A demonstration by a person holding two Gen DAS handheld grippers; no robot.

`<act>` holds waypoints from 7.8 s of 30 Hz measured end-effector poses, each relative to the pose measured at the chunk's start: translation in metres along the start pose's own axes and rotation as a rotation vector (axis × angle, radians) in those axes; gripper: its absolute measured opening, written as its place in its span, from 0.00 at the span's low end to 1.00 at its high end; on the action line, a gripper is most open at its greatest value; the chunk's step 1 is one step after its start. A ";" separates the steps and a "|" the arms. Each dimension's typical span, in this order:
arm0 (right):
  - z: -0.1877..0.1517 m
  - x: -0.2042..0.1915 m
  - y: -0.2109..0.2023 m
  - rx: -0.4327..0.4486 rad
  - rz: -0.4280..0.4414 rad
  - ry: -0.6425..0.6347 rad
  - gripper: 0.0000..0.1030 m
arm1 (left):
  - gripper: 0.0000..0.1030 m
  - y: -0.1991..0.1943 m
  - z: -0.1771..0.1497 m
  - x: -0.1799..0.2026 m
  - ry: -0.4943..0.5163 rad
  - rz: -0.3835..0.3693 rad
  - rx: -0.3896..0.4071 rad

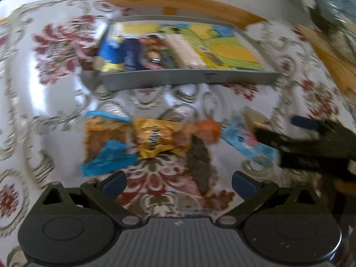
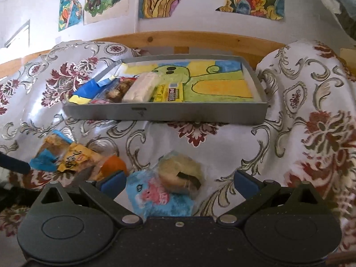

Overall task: Organize snacks
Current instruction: 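Grasp clear round-biscuit packet with right gripper while left gripper grasps dark jerky packet, then carry biscuit packet and jerky packet into the grey tray and release both, then lift both tools back from the tray toward the remaining snacks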

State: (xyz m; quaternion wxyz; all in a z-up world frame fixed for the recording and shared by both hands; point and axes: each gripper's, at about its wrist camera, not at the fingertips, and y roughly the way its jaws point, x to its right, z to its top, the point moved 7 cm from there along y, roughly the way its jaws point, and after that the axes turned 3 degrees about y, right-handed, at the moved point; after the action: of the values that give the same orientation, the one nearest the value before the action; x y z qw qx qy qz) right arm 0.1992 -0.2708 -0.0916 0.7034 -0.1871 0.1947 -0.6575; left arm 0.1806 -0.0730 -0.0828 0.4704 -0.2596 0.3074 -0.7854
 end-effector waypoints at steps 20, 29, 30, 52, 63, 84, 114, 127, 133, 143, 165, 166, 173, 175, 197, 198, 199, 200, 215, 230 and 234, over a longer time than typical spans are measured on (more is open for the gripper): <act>-0.003 0.003 0.041 -0.052 0.062 0.041 0.96 | 0.98 0.051 0.011 0.020 0.096 -0.144 -0.094; -0.005 0.000 0.044 -0.053 0.044 0.037 0.90 | 0.81 0.055 0.016 0.013 0.044 -0.137 -0.103; -0.005 0.000 0.044 -0.053 0.045 0.037 0.89 | 0.79 0.055 0.016 0.014 0.043 -0.136 -0.102; -0.007 0.000 0.036 -0.047 0.038 0.057 0.76 | 0.47 0.048 0.014 0.009 -0.004 -0.071 -0.085; -0.009 -0.006 0.030 -0.051 0.043 0.038 0.67 | 0.47 0.039 0.010 0.014 -0.012 -0.064 -0.095; -0.004 -0.011 0.019 -0.008 0.017 -0.028 0.56 | 0.46 0.024 0.019 0.021 -0.024 -0.023 -0.052; 0.069 0.021 0.001 0.263 -0.063 -0.001 0.55 | 0.47 0.026 0.148 0.021 0.028 -0.011 0.176; 0.087 0.048 0.046 0.286 -0.113 0.019 0.56 | 0.47 0.080 0.226 0.040 0.014 0.003 0.281; 0.085 0.051 0.057 0.280 -0.108 0.011 0.56 | 0.47 0.107 0.221 0.033 -0.023 0.028 0.236; 0.085 0.053 0.068 0.264 -0.112 -0.004 0.56 | 0.47 0.124 0.216 0.032 -0.012 0.053 0.203; 0.085 0.055 0.071 0.224 -0.111 0.001 0.66 | 0.56 0.128 0.209 0.031 0.002 0.081 0.177; 0.085 0.055 0.070 0.225 -0.112 0.001 0.66 | 0.59 0.127 0.208 0.032 0.002 0.081 0.179; 0.093 0.057 0.056 0.261 -0.117 0.014 0.77 | 0.80 0.111 0.210 0.034 -0.007 0.093 0.220; 0.095 0.057 0.051 0.271 -0.120 0.012 0.79 | 0.82 0.104 0.210 0.032 -0.011 0.115 0.239; 0.116 0.028 -0.031 0.364 -0.024 0.082 0.99 | 0.99 -0.006 0.165 -0.012 -0.149 0.238 0.350; 0.116 0.026 -0.035 0.368 -0.025 0.081 0.99 | 0.99 -0.011 0.158 -0.014 -0.146 0.244 0.348; 0.115 0.024 -0.039 0.373 -0.027 0.077 0.99 | 0.99 -0.016 0.153 -0.015 -0.143 0.251 0.346; 0.115 0.022 -0.044 0.377 -0.029 0.072 0.99 | 0.99 -0.022 0.148 -0.016 -0.145 0.256 0.348; 0.093 -0.019 -0.099 0.386 -0.018 0.009 0.99 | 0.99 -0.082 0.088 -0.017 -0.145 0.277 0.378; 0.033 -0.035 -0.119 0.231 -0.018 0.003 0.99 | 0.99 -0.085 0.024 -0.025 -0.147 0.281 0.294; 0.019 -0.039 -0.118 0.180 -0.006 0.009 0.99 | 0.99 -0.079 0.009 -0.028 -0.148 0.287 0.249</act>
State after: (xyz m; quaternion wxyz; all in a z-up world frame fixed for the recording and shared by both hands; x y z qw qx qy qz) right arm 0.1059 -0.2397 -0.0130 0.7145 -0.1211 0.1374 -0.6752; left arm 0.1530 -0.0207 -0.0228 0.6273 -0.2098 0.2064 -0.7210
